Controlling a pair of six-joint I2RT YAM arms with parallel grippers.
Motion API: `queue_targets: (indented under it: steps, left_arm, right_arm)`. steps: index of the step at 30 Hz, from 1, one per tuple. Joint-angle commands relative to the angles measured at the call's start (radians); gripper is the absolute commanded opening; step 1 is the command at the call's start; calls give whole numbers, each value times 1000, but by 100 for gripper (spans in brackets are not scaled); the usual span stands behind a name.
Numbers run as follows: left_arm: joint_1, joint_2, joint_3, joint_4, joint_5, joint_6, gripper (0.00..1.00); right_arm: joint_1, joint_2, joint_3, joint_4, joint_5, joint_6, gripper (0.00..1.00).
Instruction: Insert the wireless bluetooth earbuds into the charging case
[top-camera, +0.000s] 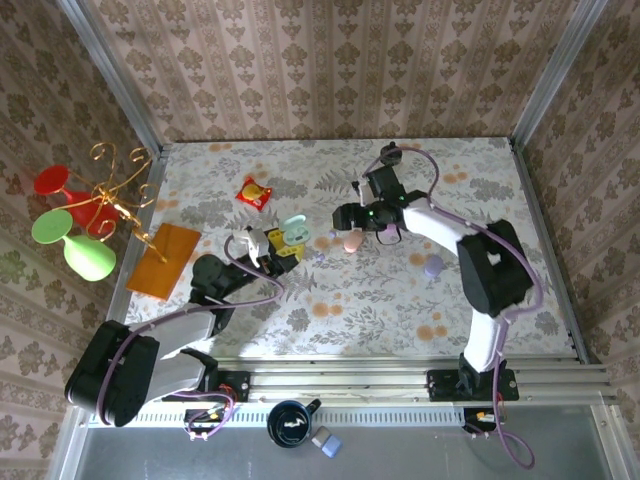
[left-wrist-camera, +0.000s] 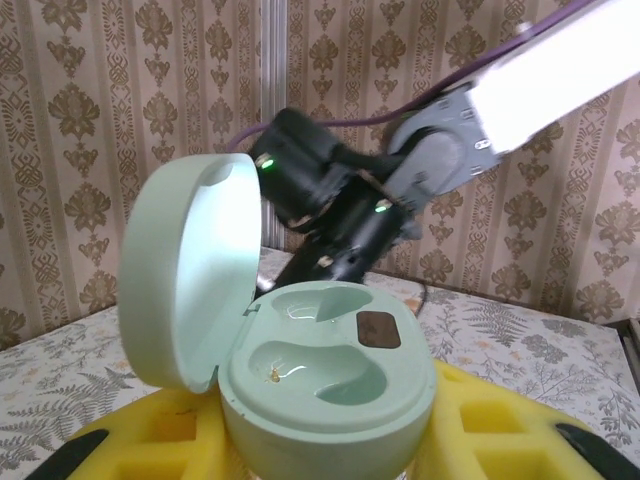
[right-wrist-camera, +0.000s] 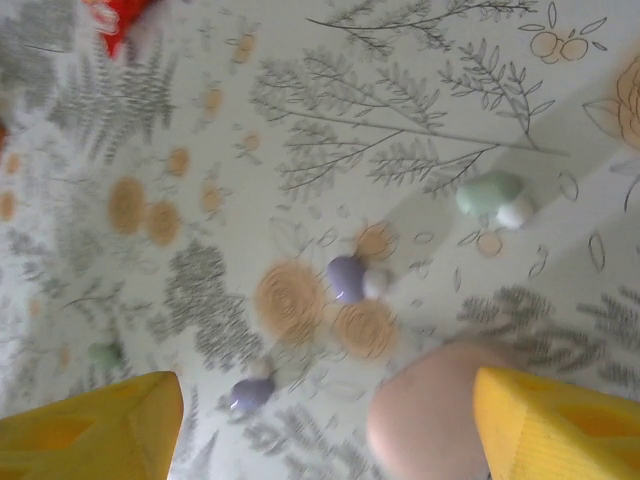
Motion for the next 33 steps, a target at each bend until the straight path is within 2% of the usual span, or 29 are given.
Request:
queue_targets:
  steps: [1, 6, 13, 33]
  left_arm:
    - [0, -5, 1, 10, 33, -19, 35]
    - [-3, 8, -2, 10, 39, -14, 35]
    - [-10, 53, -2, 38, 49, -18, 35]
    - [-13, 78, 0, 38, 51, -5, 36]
  right_arm:
    - [-20, 106, 123, -101, 37, -36, 77]
    - [-27, 246, 257, -143, 79, -41, 77]
    - [-27, 328, 330, -166, 44, -58, 77]
    - [15, 251, 232, -143, -96, -57, 75]
